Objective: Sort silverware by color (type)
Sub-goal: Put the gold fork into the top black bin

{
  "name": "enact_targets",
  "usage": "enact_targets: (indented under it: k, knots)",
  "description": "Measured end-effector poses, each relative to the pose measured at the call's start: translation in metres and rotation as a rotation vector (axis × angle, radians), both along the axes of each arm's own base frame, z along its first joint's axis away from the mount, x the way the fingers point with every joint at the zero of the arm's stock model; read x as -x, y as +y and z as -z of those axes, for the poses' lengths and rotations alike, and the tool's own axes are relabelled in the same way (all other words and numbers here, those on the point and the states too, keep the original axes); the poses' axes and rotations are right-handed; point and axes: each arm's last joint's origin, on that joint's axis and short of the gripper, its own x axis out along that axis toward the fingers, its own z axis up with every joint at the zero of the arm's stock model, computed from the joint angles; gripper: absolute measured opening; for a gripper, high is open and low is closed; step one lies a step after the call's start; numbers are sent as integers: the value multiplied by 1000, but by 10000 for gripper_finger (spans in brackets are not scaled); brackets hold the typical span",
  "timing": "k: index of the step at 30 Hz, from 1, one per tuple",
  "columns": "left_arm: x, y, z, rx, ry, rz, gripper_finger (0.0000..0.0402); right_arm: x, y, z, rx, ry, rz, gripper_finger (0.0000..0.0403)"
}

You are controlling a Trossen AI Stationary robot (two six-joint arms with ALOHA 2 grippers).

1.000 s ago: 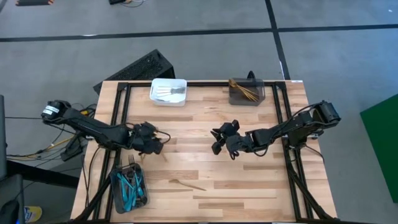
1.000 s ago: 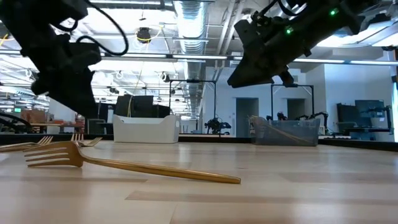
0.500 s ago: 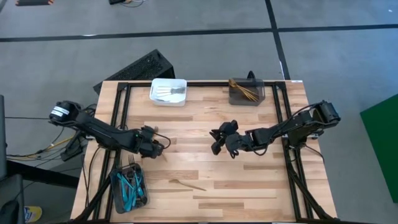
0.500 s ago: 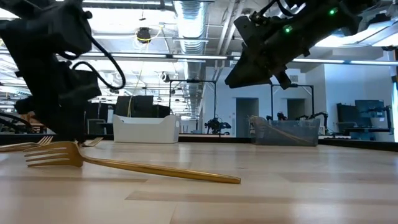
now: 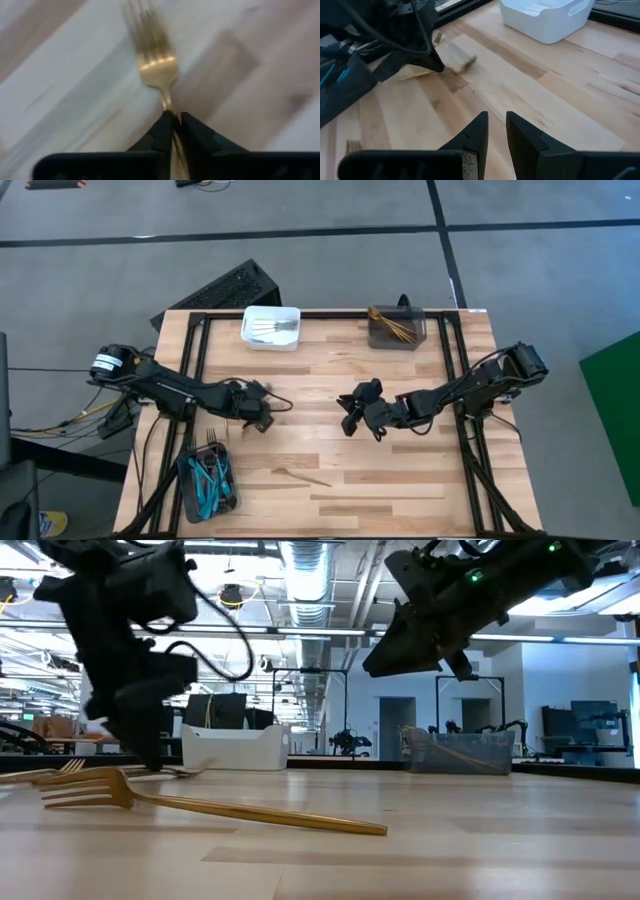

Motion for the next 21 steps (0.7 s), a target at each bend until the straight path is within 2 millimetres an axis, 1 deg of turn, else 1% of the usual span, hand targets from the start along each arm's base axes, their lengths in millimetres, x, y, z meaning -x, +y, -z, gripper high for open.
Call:
enact_targets:
  k: [1,3,8,10,14,17,21]
  knots:
    - [-4,0,-3,-6,-10,30,12,0,2,0,0,0,-6,95]
    - [-14,1,-12,-35,-44,91,8,1,5,0,-1,0,-17,95]
    - [-45,3,-41,-127,-257,217,2,1,10,-2,-17,-27,-30,95]
    - [-58,3,-53,-171,-374,273,2,2,12,-2,-35,-36,-25,95]
    - [-75,3,-73,-282,-583,346,1,1,12,-2,-102,-76,12,97]
    - [-85,2,-86,-364,-733,373,1,-2,10,-7,-103,-126,9,111]
    - [-94,1,-99,-405,-919,390,0,-7,7,-17,5,-171,-38,149]
